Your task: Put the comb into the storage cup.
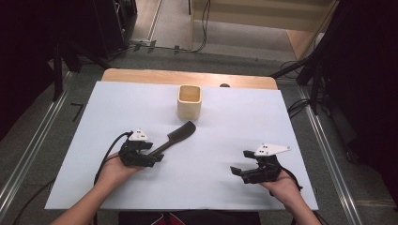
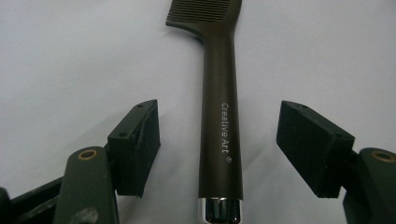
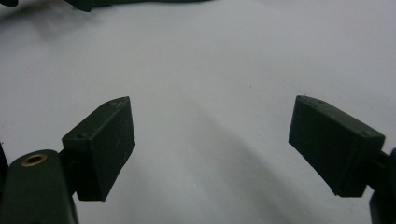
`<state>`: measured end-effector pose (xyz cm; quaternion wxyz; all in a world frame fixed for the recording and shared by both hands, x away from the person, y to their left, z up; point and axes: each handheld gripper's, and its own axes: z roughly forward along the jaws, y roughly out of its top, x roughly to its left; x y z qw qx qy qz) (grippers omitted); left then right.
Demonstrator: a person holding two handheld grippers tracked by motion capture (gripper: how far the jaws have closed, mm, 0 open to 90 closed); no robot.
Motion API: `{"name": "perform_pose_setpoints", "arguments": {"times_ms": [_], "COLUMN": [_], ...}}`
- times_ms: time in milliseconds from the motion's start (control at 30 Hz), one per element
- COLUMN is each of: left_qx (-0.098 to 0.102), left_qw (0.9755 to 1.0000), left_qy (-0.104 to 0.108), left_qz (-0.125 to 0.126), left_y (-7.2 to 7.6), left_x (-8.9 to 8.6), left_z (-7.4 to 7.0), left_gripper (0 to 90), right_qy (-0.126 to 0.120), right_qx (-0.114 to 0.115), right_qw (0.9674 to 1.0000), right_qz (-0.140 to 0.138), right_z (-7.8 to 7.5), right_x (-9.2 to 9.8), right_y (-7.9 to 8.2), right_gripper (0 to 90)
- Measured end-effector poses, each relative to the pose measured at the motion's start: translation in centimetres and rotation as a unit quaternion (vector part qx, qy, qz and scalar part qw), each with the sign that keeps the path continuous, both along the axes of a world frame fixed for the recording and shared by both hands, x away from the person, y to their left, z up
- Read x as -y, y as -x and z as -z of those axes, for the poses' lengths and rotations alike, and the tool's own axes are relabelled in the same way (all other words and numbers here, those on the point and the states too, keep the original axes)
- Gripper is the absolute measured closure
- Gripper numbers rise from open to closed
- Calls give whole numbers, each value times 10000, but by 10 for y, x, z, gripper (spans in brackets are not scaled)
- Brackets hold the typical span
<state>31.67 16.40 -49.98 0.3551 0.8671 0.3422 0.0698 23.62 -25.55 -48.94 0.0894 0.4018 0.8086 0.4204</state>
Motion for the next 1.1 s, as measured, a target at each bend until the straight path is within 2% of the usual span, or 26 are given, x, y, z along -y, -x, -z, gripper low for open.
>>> {"name": "perform_pose_setpoints", "arguments": {"times_ms": [67, 100, 133, 167, 267, 400, 533, 633, 667, 700, 733, 767, 800, 867, 1100], "left_qx": [69, 190, 190, 312, 378, 539, 545, 540, 534, 537, 522, 513, 518, 503, 399], "left_qw": [10000, 9998, 9998, 9993, 9990, 9976, 9976, 9976, 9977, 9976, 9976, 9979, 9978, 9979, 9987], "left_qy": [-53, -95, -95, -168, -216, -407, -377, -401, -384, -392, -417, -388, -399, -406, -321], "left_qz": [-9, -56, -56, -76, -94, -131, -203, -186, -189, -180, -162, -124, -107, -44, -62], "left_y": [2, 5, 5, 7, 8, 11, 12, 13, 13, 13, 14, 14, 14, 14, 12], "left_x": [1, 2, 2, 3, 4, 7, 8, 9, 9, 10, 11, 12, 12, 13, 11], "left_z": [1, 2, 2, 3, 3, 4, 3, 3, 3, 2, 2, 2, 2, 2, 1], "left_gripper": [324, 333, 344, 359, 385, 411, 458, 545, 545, 599, 599, 659, 659, 718, 729], "right_qy": [-4, -4, 12, 15, 16, 31, 33, 36, 36, 41, 41, 36, 36, 37, 35], "right_qx": [-4, -6, 3, -2, 9, 12, 4, 8, 8, 5, 5, -12, -12, -10, -9], "right_qw": [10000, 10000, 10000, 10000, 10000, 10000, 10000, 10000, 10000, 10000, 10000, 10000, 10000, 9999, 10000], "right_qz": [-9, -16, -36, -38, -61, -94, -86, -90, -90, -87, -87, -85, -85, -93, -88], "right_z": [0, 0, 0, 0, 0, 0, 0, 0, 0, 0, 0, 0, 0, 0, 0], "right_x": [-1, -1, -1, -2, -3, -3, -4, -4, -4, -4, -4, -4, -4, -4, -5], "right_y": [0, -1, -1, -1, -2, -3, -3, -3, -3, -3, -3, -3, -3, -3, -3], "right_gripper": [128, 128, 128, 128, 129, 128, 128, 128, 128, 128, 128, 128, 128, 128, 128]}}
